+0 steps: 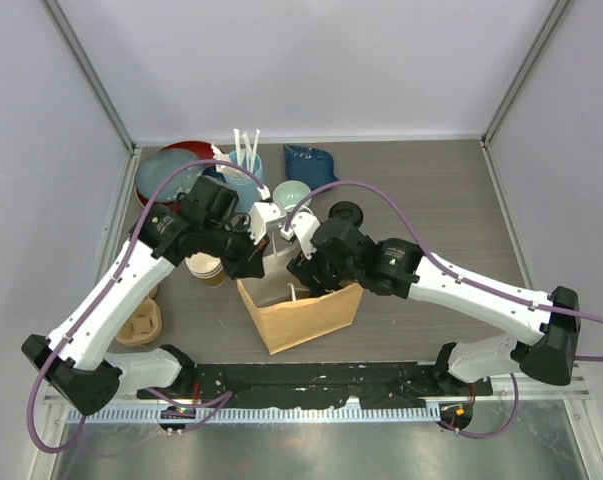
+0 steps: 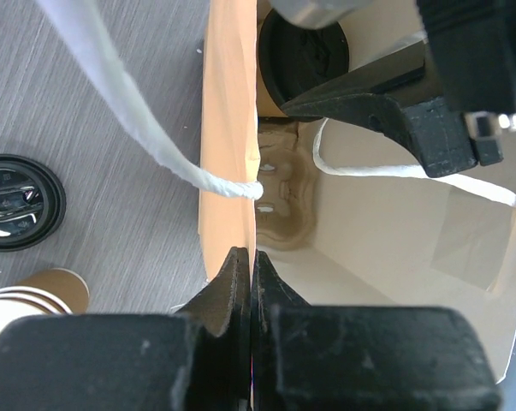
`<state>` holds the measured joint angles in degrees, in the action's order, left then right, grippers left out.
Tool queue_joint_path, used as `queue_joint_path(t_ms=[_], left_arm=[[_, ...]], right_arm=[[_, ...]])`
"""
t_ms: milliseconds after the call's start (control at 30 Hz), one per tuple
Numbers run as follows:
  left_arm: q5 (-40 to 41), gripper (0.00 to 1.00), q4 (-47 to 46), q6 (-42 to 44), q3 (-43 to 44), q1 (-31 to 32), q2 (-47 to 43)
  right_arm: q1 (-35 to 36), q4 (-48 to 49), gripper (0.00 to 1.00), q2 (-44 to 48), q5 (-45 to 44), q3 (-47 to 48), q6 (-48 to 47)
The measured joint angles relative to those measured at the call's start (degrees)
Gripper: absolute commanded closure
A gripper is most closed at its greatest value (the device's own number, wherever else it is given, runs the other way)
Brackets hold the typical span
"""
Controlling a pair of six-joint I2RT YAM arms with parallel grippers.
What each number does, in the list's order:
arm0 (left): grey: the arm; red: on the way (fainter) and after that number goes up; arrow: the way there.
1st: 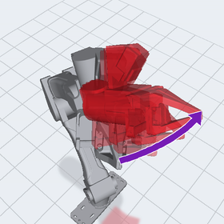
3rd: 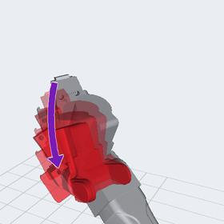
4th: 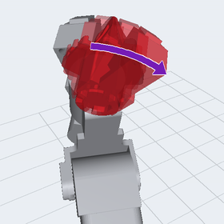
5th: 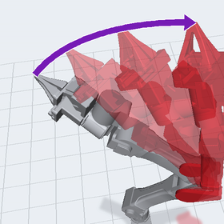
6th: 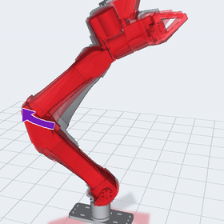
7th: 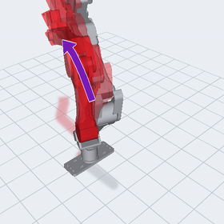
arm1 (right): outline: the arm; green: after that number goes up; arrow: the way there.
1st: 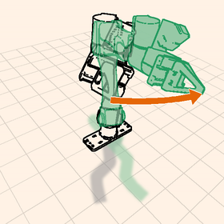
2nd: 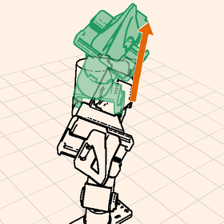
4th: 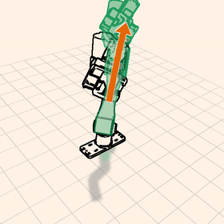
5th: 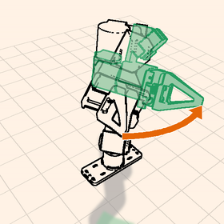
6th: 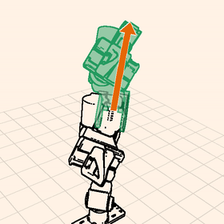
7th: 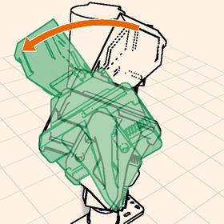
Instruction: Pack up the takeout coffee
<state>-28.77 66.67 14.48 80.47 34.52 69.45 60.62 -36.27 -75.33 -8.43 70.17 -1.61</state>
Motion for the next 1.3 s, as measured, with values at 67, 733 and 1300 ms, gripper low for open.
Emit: queue_joint_path(t_ms=[67, 733, 1300], left_arm=[[0.0, 1.0, 0.0, 0.0, 0.0, 0.0, 0.0], [0.2, 1.0, 0.3, -1.6, 0.0, 0.7, 0.1], [3.3, 1.0, 0.3, -2.4, 0.0, 0.9, 0.1]], right_arm=[[0.0, 0.7, 0.28, 0.1, 0.3, -0.4, 0.0], [-0.1, 5.9, 0.29, -1.2, 2.6, -2.0, 0.3], [-0.1, 4.1, 0.3, -0.7, 2.6, -3.1, -0.7]])
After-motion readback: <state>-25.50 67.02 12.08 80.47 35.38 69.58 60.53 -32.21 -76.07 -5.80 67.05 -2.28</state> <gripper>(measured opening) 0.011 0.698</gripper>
